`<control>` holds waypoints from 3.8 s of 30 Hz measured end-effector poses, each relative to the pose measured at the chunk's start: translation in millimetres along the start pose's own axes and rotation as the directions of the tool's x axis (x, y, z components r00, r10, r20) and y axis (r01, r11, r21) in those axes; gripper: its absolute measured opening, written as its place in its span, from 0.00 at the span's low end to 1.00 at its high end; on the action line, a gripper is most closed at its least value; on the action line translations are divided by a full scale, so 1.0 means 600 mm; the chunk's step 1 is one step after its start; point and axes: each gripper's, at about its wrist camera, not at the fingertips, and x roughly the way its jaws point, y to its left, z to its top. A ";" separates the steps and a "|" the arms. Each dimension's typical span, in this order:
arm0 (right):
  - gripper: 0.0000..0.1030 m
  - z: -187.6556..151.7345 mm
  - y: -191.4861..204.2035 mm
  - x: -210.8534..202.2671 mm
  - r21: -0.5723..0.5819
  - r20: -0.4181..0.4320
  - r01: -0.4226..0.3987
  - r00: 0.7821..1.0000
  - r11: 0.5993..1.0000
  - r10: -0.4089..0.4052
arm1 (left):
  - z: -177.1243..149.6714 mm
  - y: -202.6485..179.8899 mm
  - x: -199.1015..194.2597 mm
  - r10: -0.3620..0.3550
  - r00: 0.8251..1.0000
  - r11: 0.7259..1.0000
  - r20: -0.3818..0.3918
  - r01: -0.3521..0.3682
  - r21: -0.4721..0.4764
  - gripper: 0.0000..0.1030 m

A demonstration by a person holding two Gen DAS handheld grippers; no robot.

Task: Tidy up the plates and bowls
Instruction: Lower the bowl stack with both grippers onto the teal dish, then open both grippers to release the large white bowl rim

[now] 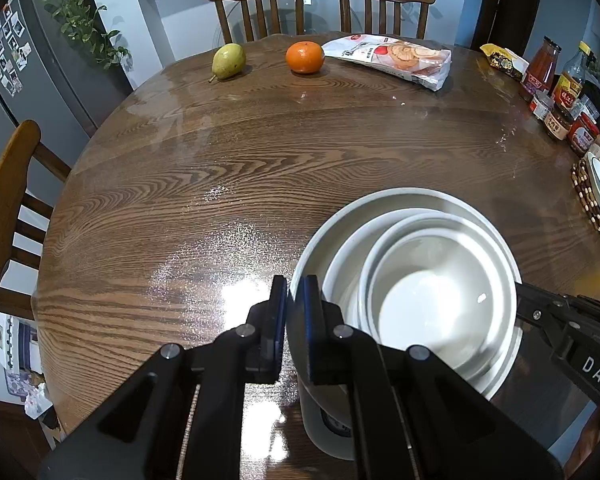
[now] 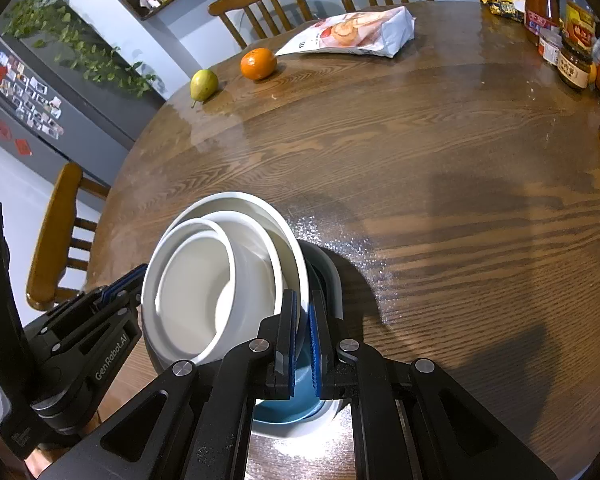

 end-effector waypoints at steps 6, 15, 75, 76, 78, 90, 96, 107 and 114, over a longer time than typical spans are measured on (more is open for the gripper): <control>0.09 0.000 0.000 0.000 0.000 -0.001 0.001 1.000 1.000 -0.001 | 0.000 0.000 0.000 0.000 1.000 1.000 0.000 0.000 0.000 0.03; 0.09 0.001 -0.001 0.001 0.000 0.000 0.000 1.000 1.000 0.000 | -0.001 0.002 0.000 0.001 1.000 1.000 0.001 -0.001 0.001 0.03; 0.09 -0.009 0.016 -0.012 -0.041 0.007 0.079 0.997 0.996 -0.079 | -0.011 0.002 -0.006 0.015 1.000 1.000 -0.014 -0.015 -0.005 0.07; 0.09 -0.009 0.016 -0.012 -0.039 0.005 0.081 0.997 0.996 -0.081 | -0.012 0.001 -0.006 0.017 1.000 1.000 -0.014 -0.017 -0.003 0.07; 0.09 -0.009 0.017 -0.012 -0.042 0.007 0.082 0.997 0.996 -0.082 | -0.013 0.000 -0.006 0.021 1.000 1.000 -0.013 -0.021 0.001 0.07; 0.09 -0.011 0.019 -0.016 -0.047 0.021 0.102 0.995 0.994 -0.101 | -0.013 0.002 -0.009 0.011 1.000 1.000 -0.011 -0.011 -0.016 0.09; 0.09 -0.007 0.026 -0.034 -0.063 0.058 0.112 0.992 0.992 -0.108 | -0.010 0.001 -0.014 0.026 1.000 1.000 0.003 -0.026 -0.017 0.11; 0.09 -0.011 0.037 -0.045 -0.084 0.077 0.075 0.995 0.994 -0.069 | -0.005 0.014 -0.048 0.045 0.996 0.998 0.078 -0.042 -0.037 0.33; 0.09 -0.021 0.045 -0.070 -0.117 0.110 0.072 0.992 0.991 -0.059 | -0.013 0.013 -0.076 0.026 0.993 0.999 0.112 -0.023 -0.028 0.52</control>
